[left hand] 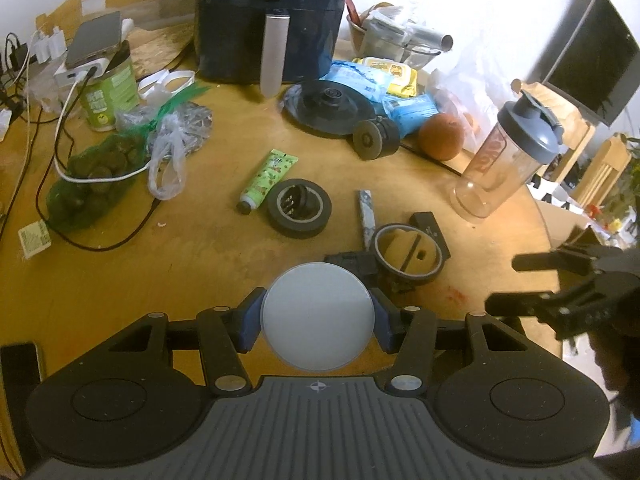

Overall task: Organize objects
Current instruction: 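Lift the white jar with the left gripper while the right gripper reaches toward the clear tape ring, then grasp the clear tape ring with the right gripper while the left gripper holds the jar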

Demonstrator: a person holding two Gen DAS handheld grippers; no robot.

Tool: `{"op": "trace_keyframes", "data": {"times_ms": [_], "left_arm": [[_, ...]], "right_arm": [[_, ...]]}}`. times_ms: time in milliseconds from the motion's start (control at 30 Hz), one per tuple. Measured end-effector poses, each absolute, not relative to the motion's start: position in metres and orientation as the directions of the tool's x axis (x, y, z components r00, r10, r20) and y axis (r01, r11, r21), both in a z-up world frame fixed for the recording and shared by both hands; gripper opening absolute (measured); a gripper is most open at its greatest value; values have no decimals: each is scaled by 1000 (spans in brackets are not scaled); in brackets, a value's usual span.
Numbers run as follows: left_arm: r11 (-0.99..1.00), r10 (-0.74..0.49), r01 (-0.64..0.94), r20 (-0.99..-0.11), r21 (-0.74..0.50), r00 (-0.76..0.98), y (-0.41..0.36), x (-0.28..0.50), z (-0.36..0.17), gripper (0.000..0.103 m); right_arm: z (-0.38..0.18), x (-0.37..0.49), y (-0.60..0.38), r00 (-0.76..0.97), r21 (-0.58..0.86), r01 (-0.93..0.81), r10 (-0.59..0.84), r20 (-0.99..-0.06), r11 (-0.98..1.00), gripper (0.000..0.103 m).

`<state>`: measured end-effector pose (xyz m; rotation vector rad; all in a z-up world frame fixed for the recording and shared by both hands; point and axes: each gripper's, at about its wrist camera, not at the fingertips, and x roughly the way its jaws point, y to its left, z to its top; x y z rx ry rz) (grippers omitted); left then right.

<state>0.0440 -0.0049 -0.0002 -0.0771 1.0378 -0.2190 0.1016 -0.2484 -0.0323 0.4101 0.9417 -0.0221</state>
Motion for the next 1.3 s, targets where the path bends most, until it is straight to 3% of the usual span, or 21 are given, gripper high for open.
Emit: {"op": "trace_keyframes", "data": {"times_ms": [1000, 1100, 1167, 1300], "left_arm": [[978, -191, 16, -857, -209, 479, 35, 9, 1, 53], [978, -182, -2, -858, -209, 479, 40, 6, 0, 53], [978, -178, -12, -860, -209, 478, 42, 4, 0, 53], [977, -172, -28, -861, -210, 478, 46, -1, -1, 53]], "right_arm": [[-87, 197, -248, 498, 240, 92, 164, -852, 966, 103], [-90, 201, -246, 490, 240, 87, 168, -856, 967, 100], [-93, 204, -244, 479, 232, 92, 162, -863, 968, 92], [-94, 205, -243, 468, 219, 102, 147, -871, 971, 91]]}}
